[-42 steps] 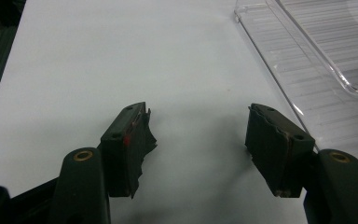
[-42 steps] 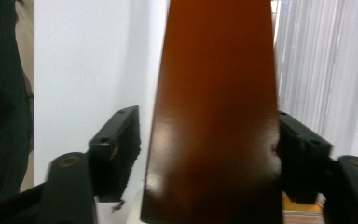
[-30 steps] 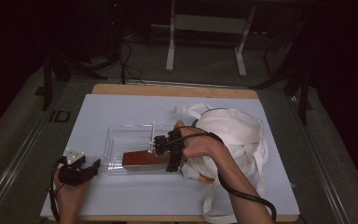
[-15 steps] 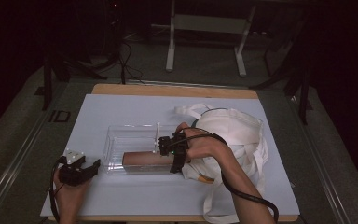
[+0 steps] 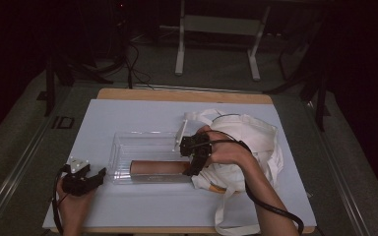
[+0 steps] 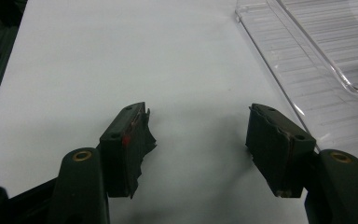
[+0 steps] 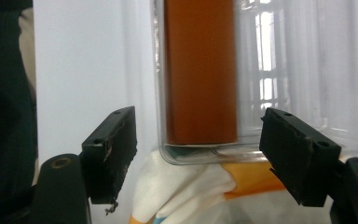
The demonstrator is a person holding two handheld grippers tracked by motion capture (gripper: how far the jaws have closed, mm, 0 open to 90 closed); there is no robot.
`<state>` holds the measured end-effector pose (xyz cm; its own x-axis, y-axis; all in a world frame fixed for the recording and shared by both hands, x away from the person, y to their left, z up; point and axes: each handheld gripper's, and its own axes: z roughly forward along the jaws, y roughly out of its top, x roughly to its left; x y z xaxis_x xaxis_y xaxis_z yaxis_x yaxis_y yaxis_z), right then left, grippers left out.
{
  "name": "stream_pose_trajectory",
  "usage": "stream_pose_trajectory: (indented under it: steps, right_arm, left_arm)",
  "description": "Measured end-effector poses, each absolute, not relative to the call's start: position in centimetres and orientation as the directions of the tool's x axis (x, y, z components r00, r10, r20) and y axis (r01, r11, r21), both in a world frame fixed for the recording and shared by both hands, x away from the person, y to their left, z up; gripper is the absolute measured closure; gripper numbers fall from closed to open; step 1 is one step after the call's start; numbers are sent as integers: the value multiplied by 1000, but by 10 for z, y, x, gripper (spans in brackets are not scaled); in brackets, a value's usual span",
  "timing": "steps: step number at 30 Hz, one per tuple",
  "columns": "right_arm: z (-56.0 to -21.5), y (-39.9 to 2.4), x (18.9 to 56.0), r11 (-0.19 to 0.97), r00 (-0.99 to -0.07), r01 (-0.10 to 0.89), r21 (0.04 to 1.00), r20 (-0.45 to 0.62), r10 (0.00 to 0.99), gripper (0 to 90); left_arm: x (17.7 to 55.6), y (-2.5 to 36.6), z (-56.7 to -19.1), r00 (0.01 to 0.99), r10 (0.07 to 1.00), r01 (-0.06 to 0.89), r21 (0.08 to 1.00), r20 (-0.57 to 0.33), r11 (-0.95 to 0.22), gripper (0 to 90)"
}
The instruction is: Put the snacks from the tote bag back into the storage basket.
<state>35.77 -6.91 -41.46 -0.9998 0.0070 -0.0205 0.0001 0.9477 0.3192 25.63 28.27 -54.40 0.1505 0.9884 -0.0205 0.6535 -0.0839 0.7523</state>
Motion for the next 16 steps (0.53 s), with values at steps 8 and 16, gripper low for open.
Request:
stream_pose_trajectory:
  steps: [8,16]
  right_arm:
    - [-415,-92,351,910,-995,57,411,-56,87,344]
    - [-406,-143,330,838,-957,125,532,-157,242,360]
  left_arm:
    - [256,283,-544,148,989,652,754,-21,-82,386]
    - [257,282,-544,146,989,659,747,-14,-87,356]
